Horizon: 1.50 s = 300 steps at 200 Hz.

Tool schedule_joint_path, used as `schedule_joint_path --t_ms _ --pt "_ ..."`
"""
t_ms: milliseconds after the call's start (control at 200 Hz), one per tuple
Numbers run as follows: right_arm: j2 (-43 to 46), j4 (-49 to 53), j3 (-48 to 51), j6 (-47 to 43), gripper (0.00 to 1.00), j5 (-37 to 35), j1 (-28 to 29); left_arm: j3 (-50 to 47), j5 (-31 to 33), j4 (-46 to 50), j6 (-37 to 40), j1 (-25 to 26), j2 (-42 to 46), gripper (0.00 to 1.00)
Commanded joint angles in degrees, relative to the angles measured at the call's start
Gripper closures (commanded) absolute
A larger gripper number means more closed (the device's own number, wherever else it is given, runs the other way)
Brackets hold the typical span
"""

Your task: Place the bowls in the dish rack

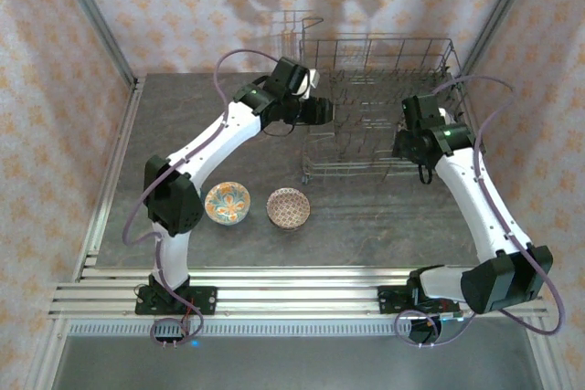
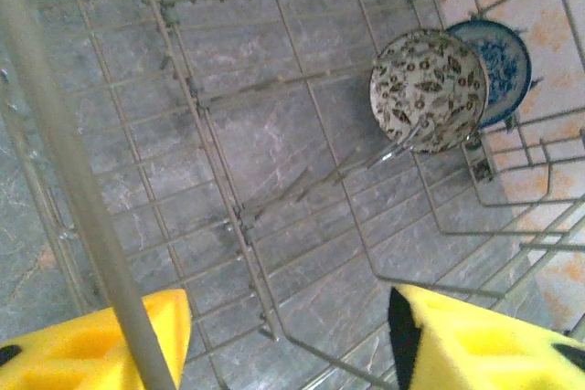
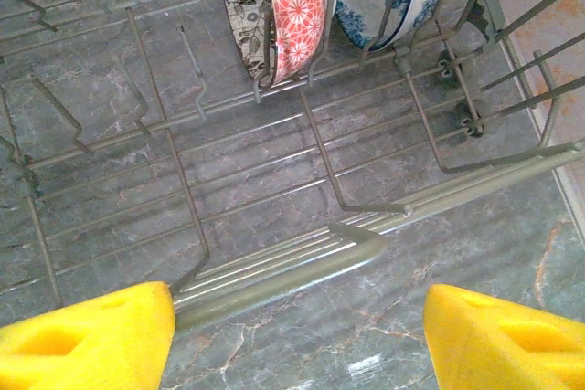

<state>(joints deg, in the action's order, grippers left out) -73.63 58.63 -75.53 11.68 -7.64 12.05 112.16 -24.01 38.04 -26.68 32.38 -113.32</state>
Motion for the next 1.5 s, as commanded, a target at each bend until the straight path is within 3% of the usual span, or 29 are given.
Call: schedule_joint_path --t_ms 0,305,596,776,946,1196,1497 --pt "-1.09 5.49 1.04 0.51 0.27 2.6 -0.61 -1.54 -1.66 0.99 0.76 0.75 1.7 0.46" --pt "5.14 7.81 -0.93 2.07 0.25 9.78 -0.67 -5.09 -3.22 -1.21 -0.91 0.94 2.84 0.59" --pt "10.51 8.08 4.64 2.71 0.32 14.77 -0.63 -6.06 -3.19 -1.36 -1.95 1.34 3.63 0.66" --pt "7.97 6.06 5.51 3.22 0.34 7.17 -0.68 -6.53 -3.68 -1.07 -2.68 2.2 3.63 0.73" --pt "6.57 3.56 4.96 4.55 0.34 0.21 -0.84 -11.03 -2.37 -1.23 -4.21 3.29 8.97 0.77" --pt "6.03 1.03 4.06 5.68 0.33 -3.51 -1.18 -19.87 -3.59 -5.23 -9.68 4.08 14.29 0.79" --pt "2.97 -0.25 2.7 5.17 0.31 -5.98 -1.25 -20.55 -0.47 -2.17 -10.27 8.03 16.78 0.78"
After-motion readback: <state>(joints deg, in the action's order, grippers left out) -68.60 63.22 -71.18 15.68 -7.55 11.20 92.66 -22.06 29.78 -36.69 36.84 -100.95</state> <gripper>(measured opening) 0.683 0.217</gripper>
